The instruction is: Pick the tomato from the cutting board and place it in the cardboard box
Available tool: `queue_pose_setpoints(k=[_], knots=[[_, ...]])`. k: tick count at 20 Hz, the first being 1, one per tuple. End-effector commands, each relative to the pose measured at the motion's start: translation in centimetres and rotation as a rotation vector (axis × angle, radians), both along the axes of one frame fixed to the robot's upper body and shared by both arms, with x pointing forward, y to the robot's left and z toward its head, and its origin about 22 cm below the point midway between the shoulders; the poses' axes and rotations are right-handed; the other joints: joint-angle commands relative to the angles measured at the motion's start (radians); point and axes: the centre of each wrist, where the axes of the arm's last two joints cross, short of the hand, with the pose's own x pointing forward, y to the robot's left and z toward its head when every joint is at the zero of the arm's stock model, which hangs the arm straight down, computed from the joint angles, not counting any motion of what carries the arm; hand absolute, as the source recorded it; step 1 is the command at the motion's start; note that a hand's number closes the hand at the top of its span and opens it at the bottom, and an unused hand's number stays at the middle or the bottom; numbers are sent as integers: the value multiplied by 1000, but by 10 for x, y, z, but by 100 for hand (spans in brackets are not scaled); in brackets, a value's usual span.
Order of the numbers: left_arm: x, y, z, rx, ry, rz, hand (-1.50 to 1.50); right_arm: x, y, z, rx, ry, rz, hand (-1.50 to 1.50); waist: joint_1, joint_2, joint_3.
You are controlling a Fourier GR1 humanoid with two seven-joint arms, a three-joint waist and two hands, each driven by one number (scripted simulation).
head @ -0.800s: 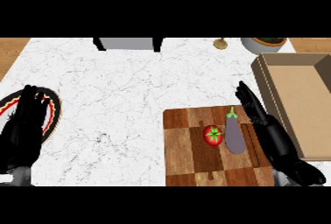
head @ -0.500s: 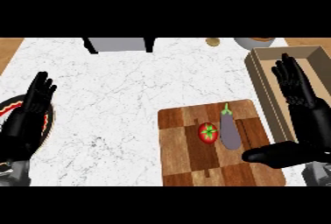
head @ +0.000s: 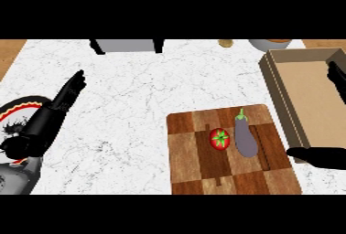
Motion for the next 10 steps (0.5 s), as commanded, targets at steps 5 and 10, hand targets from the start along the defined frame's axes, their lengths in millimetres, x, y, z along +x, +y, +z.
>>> queue_pose_setpoints(k=[5,10], knots=[[12,-16,-6,20,2,-51,0,-6,30,36,-342,43,68,-150,25,0,-1],[20,-1,0,26,-25,-41,0,-16,46,31,-616,227,114,-150,32,1,-2]])
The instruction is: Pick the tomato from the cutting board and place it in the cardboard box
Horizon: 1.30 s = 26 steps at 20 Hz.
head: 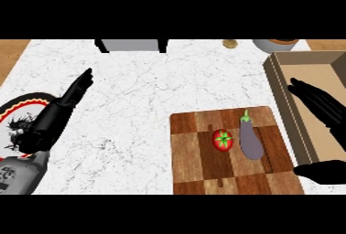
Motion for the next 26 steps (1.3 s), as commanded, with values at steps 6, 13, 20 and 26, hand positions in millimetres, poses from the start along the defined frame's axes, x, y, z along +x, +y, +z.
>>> queue_pose_setpoints(k=[6,13,20,26], knots=[[15,-2,9,9,-10,-22,0,-4,74,19,-360,182,-4,-150,22,3,0],[11,-23,-11,1,-5,-20,0,-12,146,10,-475,276,-54,-150,16,1,0],[12,-4,-13,-1,12,-8,0,-5,186,-5,-449,368,-90,-150,7,0,1],[0,-1,-24,-9,-2,-9,0,-7,199,-27,-521,330,-142,-150,8,0,2]])
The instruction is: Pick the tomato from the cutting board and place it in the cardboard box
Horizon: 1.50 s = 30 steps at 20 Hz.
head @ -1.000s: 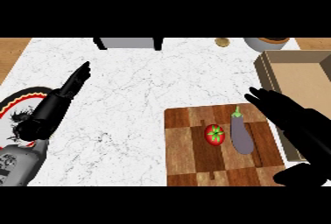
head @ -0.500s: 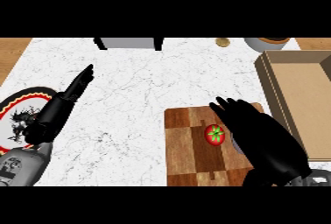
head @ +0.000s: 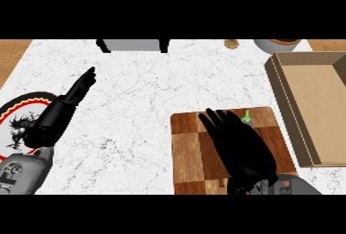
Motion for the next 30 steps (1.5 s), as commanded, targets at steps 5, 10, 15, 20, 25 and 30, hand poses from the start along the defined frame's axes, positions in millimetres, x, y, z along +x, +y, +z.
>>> queue_pose_setpoints(k=[5,10,15,20,25,30], knots=[[-28,4,-2,-10,9,0,0,5,2,-19,-74,-42,-74,-150,2,-1,1],[-7,-5,-5,-6,8,1,0,11,12,-33,-130,-11,-63,-150,-3,0,0],[-11,-10,12,7,-10,4,0,21,-5,-47,-162,4,-88,-150,-2,0,1],[3,-13,-8,-8,3,9,0,14,-15,-68,-133,-7,-86,-150,-8,1,0],[5,-15,18,-5,6,-5,0,33,3,-76,-129,39,-76,-150,-3,0,1],[-6,0,3,5,6,-4,0,46,-24,-77,-157,12,-109,-150,-2,0,0]])
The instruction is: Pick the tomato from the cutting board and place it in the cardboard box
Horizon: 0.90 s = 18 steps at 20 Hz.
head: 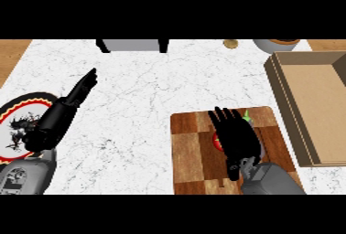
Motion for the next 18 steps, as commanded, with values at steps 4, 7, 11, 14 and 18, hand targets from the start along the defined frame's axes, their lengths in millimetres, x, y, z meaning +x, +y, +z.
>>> queue_pose_setpoints(k=[4,7,11,14,18], knots=[[9,-4,-19,5,3,-10,0,7,9,-29,-58,4,-30,-150,-1,1,0],[12,-4,17,1,-11,3,0,2,-5,-33,-55,25,-33,-150,-2,0,0],[11,10,-3,-14,8,4,0,12,-20,-30,-10,28,-17,-150,-2,0,0],[5,3,8,-8,5,9,0,16,-11,-39,-28,9,81,150,1,0,0],[10,-18,10,-8,1,-8,0,19,-20,-52,-15,-86,164,150,0,0,0]])
